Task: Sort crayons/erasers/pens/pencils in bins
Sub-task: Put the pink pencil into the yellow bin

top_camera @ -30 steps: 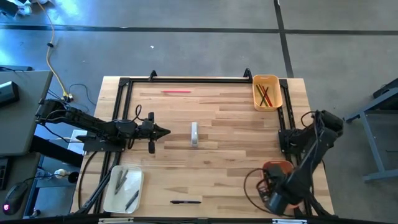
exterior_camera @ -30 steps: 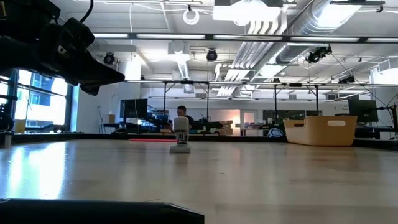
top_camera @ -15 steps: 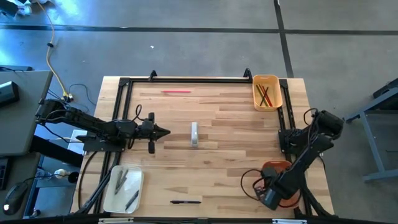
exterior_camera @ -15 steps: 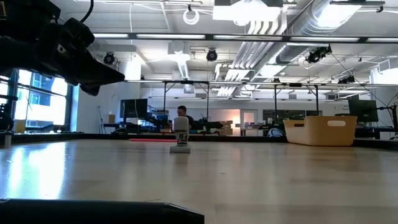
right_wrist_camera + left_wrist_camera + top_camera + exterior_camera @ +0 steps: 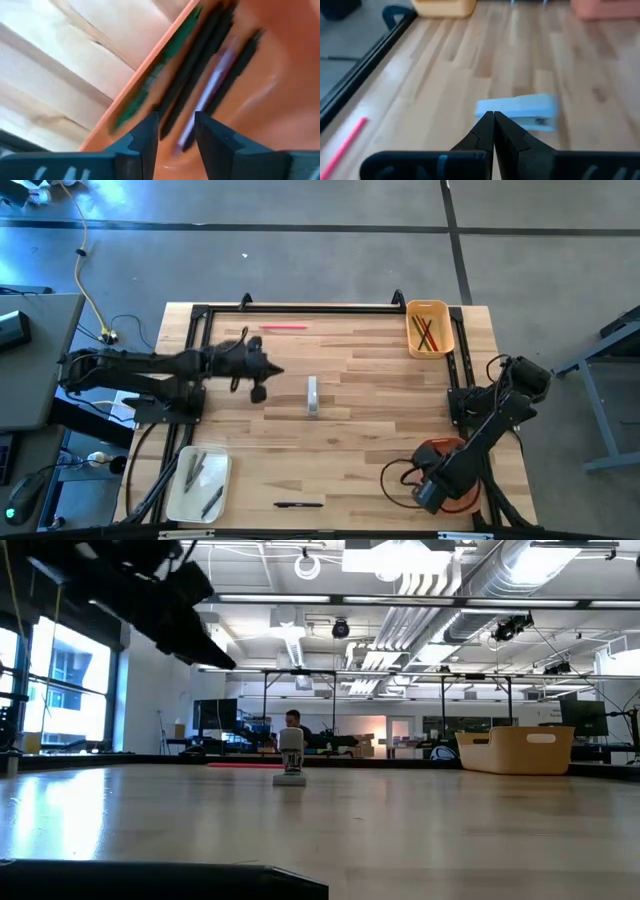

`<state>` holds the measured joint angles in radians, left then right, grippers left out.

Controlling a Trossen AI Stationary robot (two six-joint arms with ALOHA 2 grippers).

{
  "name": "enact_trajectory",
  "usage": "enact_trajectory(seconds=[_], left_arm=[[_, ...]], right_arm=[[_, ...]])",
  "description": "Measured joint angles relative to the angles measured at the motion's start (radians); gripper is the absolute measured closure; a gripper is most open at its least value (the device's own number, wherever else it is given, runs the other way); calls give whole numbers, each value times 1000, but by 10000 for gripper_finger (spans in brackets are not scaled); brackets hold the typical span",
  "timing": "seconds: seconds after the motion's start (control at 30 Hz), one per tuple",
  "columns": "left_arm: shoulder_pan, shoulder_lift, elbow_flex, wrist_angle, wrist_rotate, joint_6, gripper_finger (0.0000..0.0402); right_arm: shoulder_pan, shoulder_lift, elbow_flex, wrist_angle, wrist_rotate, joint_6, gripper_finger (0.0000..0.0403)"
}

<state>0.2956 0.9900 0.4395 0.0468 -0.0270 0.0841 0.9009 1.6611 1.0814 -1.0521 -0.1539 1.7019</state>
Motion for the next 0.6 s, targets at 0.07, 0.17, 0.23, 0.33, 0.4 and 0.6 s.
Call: enact_trajectory(seconds=[0.07,0.17,0.23,0.33,0.4,0.6], left_arm=[[77,49,82,-98,49,48,402],[180,144,190,-231,89,114,402],[236,215,260,-284,112,151,402],[300,327,355,-371,133,194,402],[331,391,412,-418,146,225,402],[373,545,541,-468,151,319,402]], right_arm=[[0,0,52,-97,37,-32,288],[0,0,130,-240,157,-67,316],[0,0,172,-289,267,-111,345],[-12,-7,206,-296,413,-211,391],[-33,-29,203,-249,501,-286,395],[-129,-156,89,125,687,-703,401]])
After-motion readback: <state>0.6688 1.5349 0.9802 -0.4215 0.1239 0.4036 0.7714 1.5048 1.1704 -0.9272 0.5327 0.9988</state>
